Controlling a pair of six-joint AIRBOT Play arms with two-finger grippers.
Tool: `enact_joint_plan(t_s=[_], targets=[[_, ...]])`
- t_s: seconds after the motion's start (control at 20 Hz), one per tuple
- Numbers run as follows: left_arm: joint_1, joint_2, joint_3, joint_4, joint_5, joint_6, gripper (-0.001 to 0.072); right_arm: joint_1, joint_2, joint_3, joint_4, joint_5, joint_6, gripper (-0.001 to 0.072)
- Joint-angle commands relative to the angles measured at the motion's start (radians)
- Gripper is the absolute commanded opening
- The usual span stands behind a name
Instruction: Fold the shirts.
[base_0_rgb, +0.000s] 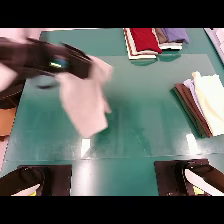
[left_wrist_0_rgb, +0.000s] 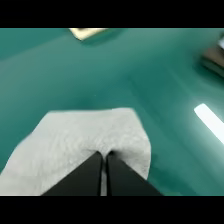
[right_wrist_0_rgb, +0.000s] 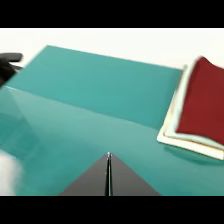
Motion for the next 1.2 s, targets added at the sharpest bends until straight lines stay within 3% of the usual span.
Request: enact_joint_plan(t_s=[0.0, 0.05, 0.1, 0.25, 0.35, 0.55, 0.85, 1.15], targets=[[-0.106, -0.191, 0.013, -0.161, 0.062, 0.105, 0.0135, -0.055, 0.000, 0.007, -0.008, 0.068, 0.019, 0.0013], [-0.110, -0.229, 0.014, -0.210, 0.076, 0.121, 0.0454, -0.062, 0.000, 0.007, -0.008, 0.085, 0.019, 0.0013], [-0.109, -0.251, 0.014, -0.236, 0.089, 0.119, 0.0545, -0.069, 0.000, 0.007, -0.008, 0.099, 0.019, 0.0013], [-0.039, -0.257, 0.014, -0.225, 0.080, 0.126, 0.0546, -0.081, 0.000, 0.007, -0.008, 0.155, 0.019, 0.0013], [0.055, -0.260, 0.007, -0.230, -0.008, 0.125, 0.0546, -0.081, 0.001, 0.007, -0.008, 0.184, 0.019, 0.0013], [0.189, -0.260, -0.168, -0.365, -0.120, 0.148, 0.0546, -0.081, -0.007, 0.006, -0.008, 0.199, 0.019, 0.0013], [0.126, -0.283, -0.523, -0.629, 0.122, 0.214, 0.0546, -0.071, -0.057, 0.006, 0.009, 0.204, 0.019, 0.0013], [0.036, -0.383, -0.529, -0.679, 0.205, 0.203, 0.0544, 0.014, -0.117, 0.007, 0.007, 0.202, 0.019, 0.0013]])
